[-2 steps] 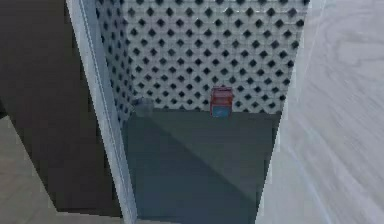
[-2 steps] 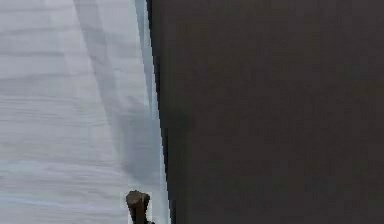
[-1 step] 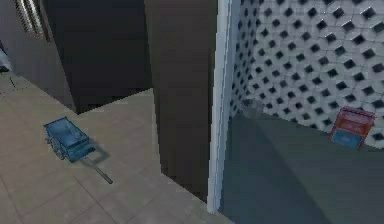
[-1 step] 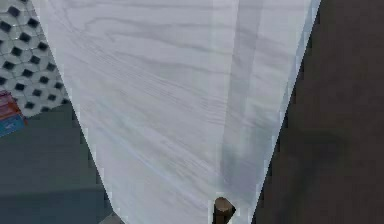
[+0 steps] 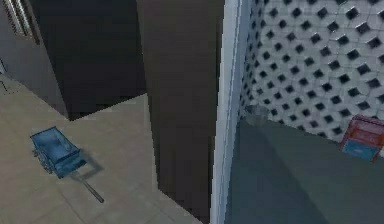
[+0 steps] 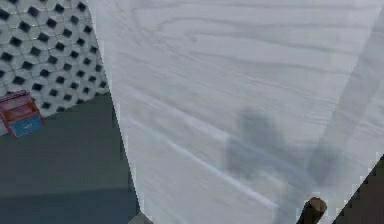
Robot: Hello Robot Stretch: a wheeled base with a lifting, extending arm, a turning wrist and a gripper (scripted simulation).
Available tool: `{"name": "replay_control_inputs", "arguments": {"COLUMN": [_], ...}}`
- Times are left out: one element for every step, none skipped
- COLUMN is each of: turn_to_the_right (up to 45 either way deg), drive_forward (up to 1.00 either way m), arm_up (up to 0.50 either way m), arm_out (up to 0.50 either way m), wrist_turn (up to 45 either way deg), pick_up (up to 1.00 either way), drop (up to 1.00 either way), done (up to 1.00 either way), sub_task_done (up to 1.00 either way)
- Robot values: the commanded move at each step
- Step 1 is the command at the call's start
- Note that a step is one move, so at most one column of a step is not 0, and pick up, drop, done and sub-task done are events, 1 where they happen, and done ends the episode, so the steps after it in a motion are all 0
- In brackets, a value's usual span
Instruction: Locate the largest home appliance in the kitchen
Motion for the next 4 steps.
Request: {"name": "replay_control_inputs", "arguments": {"turn_to_the_right": [45.0, 0.0, -3.0, 0.0], "drive_forward": [0.0, 1.0, 0.0, 0.05], "arm_up": [0.0, 0.0, 0.0, 0.0], "arm_out": [0.0, 0.0, 0.0, 0.0], "wrist_turn": [0.0, 0.0, 0.0, 0.0], "pick_up": [0.0, 0.0, 0.0, 0.0], "drop": [0.0, 0.0, 0.0, 0.0], "done": [0.0, 0.0, 0.0, 0.0], "sub_task_done": [0.0, 0.0, 0.0, 0.0]}}
